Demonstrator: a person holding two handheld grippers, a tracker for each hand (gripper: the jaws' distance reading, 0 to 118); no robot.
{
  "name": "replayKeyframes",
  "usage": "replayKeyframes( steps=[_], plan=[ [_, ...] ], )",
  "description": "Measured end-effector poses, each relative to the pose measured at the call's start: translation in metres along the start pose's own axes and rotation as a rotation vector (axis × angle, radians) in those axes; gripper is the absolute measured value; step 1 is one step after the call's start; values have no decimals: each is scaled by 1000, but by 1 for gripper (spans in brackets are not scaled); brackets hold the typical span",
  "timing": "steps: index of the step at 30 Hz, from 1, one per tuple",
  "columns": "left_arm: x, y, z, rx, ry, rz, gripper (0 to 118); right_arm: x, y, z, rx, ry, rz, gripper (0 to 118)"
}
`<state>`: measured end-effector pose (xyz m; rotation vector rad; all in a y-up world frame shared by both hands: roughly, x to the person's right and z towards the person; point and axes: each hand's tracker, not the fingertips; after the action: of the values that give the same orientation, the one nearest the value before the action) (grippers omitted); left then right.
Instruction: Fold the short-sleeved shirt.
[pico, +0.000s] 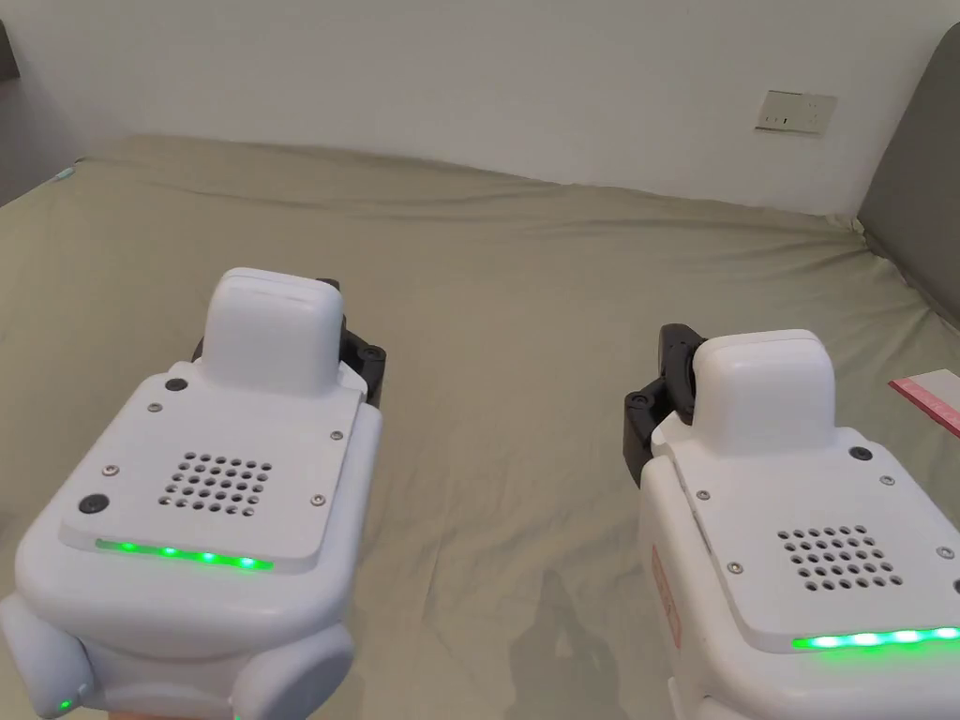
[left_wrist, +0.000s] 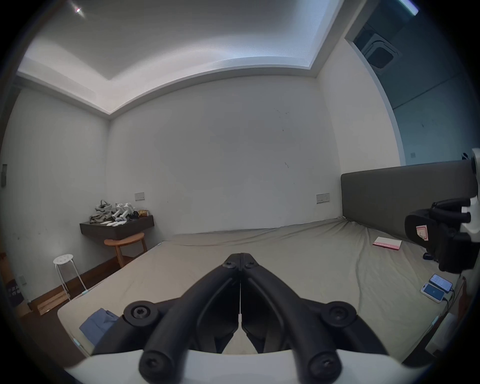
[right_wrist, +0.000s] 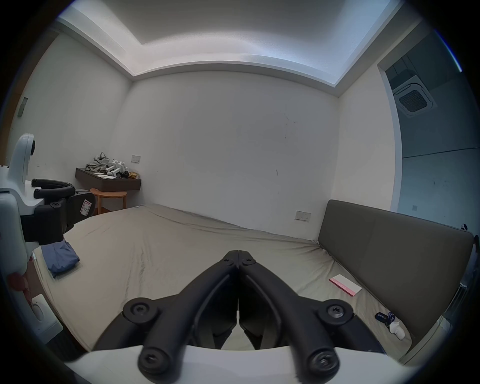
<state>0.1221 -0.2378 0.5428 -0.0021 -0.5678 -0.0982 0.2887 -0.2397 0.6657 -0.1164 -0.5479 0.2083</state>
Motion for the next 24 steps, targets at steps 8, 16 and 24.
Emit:
replayKeyframes(
  steps=[8, 16, 24],
  plan=[
    [2, -1, -1, 15, -6, -24, 24, 3, -2, -3, 12, -13, -54, 90],
    [-2, 0, -11, -7, -38, -33, 114, 10, 4, -5, 27, -45, -10, 116],
    [-11, 7, -13, 10, -14, -52, 118, 25, 22, -19, -166, -56, -218, 116]
  ],
)
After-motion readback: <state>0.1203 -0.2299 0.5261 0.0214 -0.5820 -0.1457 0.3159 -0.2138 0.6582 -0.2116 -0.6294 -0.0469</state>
